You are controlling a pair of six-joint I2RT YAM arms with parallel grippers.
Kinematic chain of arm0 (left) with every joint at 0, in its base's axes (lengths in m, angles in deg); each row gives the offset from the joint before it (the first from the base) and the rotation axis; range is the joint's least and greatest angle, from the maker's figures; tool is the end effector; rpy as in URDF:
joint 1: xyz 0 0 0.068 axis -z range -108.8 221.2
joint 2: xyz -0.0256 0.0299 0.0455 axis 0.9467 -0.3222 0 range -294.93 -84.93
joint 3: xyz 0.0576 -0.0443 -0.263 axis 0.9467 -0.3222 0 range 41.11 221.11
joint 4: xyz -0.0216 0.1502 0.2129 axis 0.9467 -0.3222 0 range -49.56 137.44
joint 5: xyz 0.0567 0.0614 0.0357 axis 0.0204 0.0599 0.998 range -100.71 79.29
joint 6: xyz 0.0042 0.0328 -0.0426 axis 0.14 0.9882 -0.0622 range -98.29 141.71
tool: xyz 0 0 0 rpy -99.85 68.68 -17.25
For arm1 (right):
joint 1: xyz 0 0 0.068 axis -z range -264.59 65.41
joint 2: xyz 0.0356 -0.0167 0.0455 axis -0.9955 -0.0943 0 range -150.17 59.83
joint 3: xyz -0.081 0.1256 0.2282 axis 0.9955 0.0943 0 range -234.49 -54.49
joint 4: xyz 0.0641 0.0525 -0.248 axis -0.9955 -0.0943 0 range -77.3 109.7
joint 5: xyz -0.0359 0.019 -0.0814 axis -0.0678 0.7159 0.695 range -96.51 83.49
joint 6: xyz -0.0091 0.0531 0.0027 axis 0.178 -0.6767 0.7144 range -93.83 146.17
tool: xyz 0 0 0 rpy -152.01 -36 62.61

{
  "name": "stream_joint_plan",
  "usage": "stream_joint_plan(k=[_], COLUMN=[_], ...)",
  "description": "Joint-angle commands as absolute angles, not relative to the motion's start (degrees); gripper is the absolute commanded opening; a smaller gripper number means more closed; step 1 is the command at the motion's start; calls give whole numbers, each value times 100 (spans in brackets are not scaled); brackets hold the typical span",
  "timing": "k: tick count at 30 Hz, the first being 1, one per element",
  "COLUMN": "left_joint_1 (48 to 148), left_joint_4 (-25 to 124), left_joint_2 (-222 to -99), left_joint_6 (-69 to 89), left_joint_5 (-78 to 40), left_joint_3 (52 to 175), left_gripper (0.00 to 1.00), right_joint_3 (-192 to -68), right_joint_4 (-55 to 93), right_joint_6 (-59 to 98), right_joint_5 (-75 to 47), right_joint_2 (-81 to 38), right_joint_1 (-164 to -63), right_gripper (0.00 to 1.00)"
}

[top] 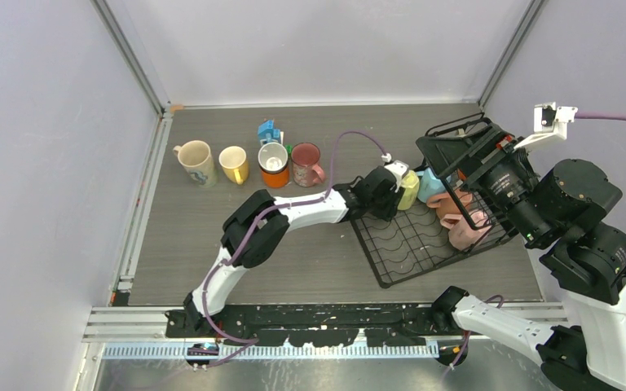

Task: Unload the cups from the dish rack
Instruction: Unload the cup from the dish rack.

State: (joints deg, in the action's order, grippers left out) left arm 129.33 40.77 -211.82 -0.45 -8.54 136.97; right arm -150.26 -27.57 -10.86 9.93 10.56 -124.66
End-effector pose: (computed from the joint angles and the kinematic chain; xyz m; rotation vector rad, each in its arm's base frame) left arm 0.2684 -0.4291 0.1827 0.6979 2.2203 -0.7028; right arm 0.0686 0.0444 0.5311 0.1888 1.6343 0.8175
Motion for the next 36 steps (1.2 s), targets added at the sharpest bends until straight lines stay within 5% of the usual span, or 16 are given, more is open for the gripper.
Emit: stream_joint_plan(k=[1,4,8,36], left_joint_1=[12950,12952,12950,12943], left_joint_4=[4197,4255,4207,5269], left_joint_2=[-21249,-21263,-21221,-18060], left_joint_6=[80,103,126,512], left_joint_5=[-632,-632,-540,-595], left_joint_3=[13993,13990,14035,11752], left_gripper=[37,27,0,0], right_joint_3=[-15023,-15016,-15012,-14511], right_joint_4=[-2660,-2675,-2686,-2021], right_joint_6=[-1074,-1074,-1055,-1291], right_joint_5=[1084,1086,1113,770], right_joint_2=[1026,1035,1046,873], right_joint_1=[-12501,-12496,-12492,-12501], right_gripper=[100,100,100,100])
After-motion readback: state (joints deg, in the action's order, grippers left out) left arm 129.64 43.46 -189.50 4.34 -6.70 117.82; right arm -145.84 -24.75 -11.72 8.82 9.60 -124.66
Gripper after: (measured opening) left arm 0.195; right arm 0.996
